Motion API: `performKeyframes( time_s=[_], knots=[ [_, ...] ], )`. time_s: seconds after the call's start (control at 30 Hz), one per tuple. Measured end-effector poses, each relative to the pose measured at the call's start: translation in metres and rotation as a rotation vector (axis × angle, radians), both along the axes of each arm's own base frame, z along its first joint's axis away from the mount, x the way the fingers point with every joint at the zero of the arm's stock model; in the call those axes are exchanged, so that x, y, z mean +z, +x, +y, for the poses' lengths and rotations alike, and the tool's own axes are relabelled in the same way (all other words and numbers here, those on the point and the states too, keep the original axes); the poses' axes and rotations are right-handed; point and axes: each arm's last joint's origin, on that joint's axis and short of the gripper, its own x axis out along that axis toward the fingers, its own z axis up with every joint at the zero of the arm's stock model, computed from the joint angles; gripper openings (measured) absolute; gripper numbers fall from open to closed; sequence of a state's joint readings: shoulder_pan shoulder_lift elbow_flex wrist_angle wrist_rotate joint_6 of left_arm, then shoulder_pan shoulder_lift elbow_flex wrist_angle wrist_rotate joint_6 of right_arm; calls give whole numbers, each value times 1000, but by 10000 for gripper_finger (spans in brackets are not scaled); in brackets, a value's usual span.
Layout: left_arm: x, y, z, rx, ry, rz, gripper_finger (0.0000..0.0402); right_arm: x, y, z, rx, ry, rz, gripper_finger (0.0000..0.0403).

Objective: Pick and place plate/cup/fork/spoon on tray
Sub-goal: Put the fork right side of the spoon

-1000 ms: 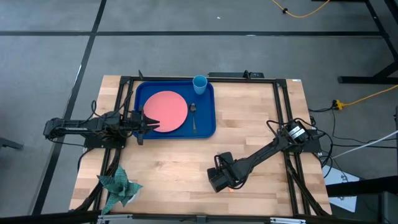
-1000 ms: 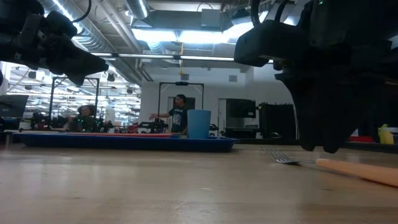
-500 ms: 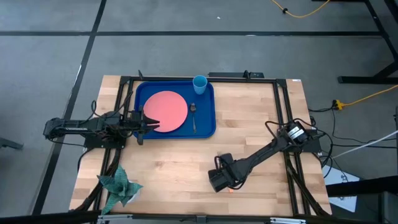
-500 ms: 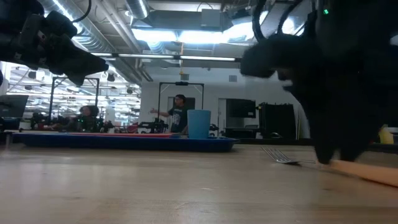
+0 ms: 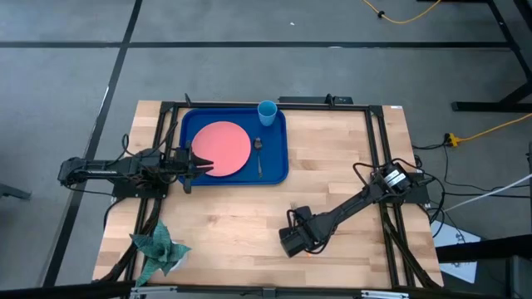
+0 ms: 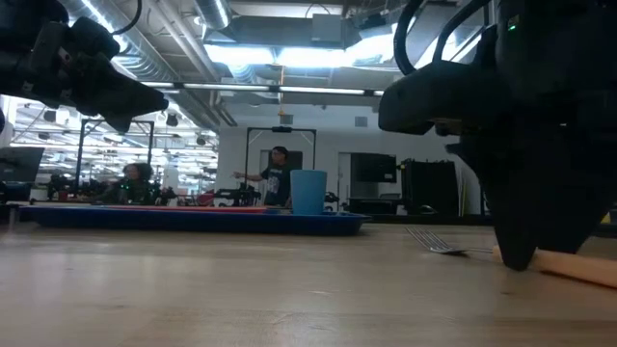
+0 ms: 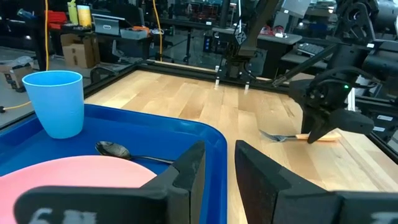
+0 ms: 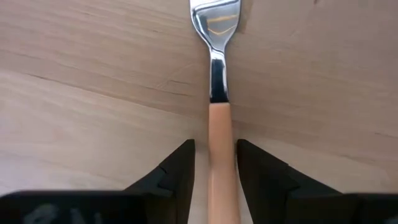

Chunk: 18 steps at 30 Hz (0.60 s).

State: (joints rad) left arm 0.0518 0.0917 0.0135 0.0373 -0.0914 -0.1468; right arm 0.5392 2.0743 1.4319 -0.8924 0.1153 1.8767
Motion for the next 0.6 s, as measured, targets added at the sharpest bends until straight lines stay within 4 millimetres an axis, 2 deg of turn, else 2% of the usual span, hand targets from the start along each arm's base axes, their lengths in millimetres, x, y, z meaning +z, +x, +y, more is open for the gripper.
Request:
performKeyframes(
  time_s=[0.17,0.4,0.6],
  knots=[
    [0,0,0,0,0,0,80,0,1,0,0,-8,-9,115],
    [0,0,0,0,0,0,80,0,1,0,0,-7,-20,46],
    [0,0,0,0,0,0,80,1,5,-3,-13,-1,-29,44]
  ],
)
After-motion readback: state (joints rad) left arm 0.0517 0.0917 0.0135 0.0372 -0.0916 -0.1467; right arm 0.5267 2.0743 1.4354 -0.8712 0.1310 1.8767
